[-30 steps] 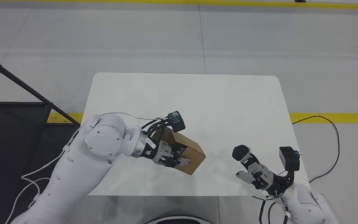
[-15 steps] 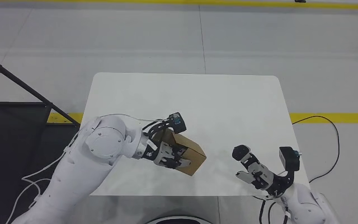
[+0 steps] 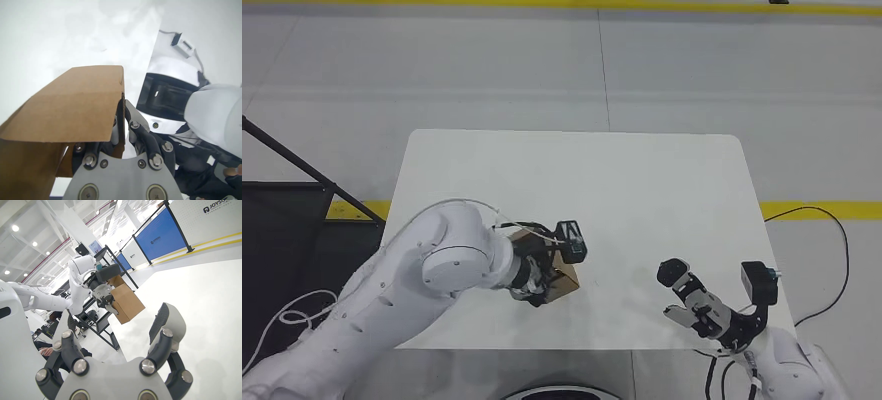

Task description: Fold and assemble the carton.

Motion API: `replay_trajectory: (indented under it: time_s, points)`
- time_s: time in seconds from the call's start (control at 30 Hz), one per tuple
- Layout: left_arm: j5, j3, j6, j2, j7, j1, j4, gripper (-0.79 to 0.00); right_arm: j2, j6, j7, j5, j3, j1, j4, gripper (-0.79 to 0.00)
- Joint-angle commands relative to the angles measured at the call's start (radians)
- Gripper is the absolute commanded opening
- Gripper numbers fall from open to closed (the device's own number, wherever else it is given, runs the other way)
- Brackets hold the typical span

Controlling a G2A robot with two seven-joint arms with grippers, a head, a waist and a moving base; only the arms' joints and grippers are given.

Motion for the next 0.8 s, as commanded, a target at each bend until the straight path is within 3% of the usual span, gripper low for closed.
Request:
replay_trajectory:
  time_s: [0.0, 0.37, 0.43, 0.53, 0.77]
  points:
    - [-0.025, -0.026, 0.001, -0.001, 0.0, 0.006, 0.001, -0.785, 0.0, 0.0, 0.0, 0.0, 0.0, 0.0, 0.0, 0.0]
    - [-0.025, -0.026, 0.001, -0.001, 0.0, 0.006, 0.001, -0.785, 0.0, 0.0, 0.0, 0.0, 0.0, 0.0, 0.0, 0.0]
    - [0.037, -0.008, 0.001, 0.001, 0.0, 0.008, 0.007, -0.785, 0.0, 0.0, 0.0, 0.0, 0.0, 0.0, 0.0, 0.0]
    - [0.103, 0.065, 0.001, 0.003, 0.0, -0.036, 0.011, -0.785, 0.0, 0.0, 0.0, 0.0, 0.0, 0.0, 0.0, 0.0]
    - [0.174, 0.298, -0.008, 0.006, 0.009, -0.23, 0.075, -0.785, 0.0, 0.0, 0.0, 0.0, 0.0, 0.0, 0.0, 0.0]
